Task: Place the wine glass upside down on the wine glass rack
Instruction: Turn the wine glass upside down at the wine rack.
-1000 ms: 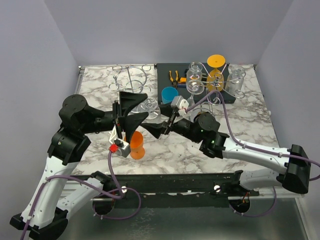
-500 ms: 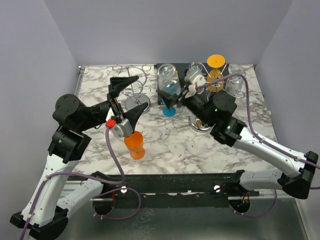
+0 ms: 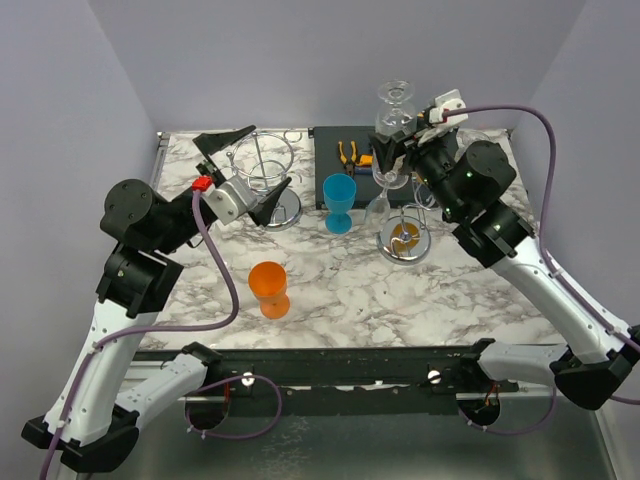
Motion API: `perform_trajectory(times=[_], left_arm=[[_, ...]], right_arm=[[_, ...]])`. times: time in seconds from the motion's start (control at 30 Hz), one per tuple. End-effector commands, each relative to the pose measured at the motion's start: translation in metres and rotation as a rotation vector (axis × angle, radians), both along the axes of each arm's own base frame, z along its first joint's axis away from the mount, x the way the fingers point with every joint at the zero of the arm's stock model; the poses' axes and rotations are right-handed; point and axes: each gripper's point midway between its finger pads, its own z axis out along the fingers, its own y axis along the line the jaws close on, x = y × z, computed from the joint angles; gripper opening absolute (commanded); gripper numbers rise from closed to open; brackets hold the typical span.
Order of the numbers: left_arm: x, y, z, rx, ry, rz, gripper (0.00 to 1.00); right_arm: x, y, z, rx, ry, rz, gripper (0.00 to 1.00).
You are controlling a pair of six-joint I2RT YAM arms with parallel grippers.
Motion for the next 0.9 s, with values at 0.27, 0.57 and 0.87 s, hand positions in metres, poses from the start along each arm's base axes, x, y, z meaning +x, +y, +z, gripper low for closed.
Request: perform_trajectory(times=[0.27,0.57,0.87], left_arm=[[-0.008,0.001,-0.003,-0.066,0.064,-0.02,0.99],[-0.009,-0.002,-0.012,-0.063,0.091,-0.043,0.99],[-0.014,-0.003,-0.02,-0.048,0.087,-0.057,0.99]], right_arm=[[-0.079,-0.082,-0.034,0.052,0.174,-0.085,0.01],[-0.111,-0.094,-0.078,0.02,0.362,-0.052,0.01],[-0.119,-0.097,-0.123,0.026,0.467,-0.065,0.01]])
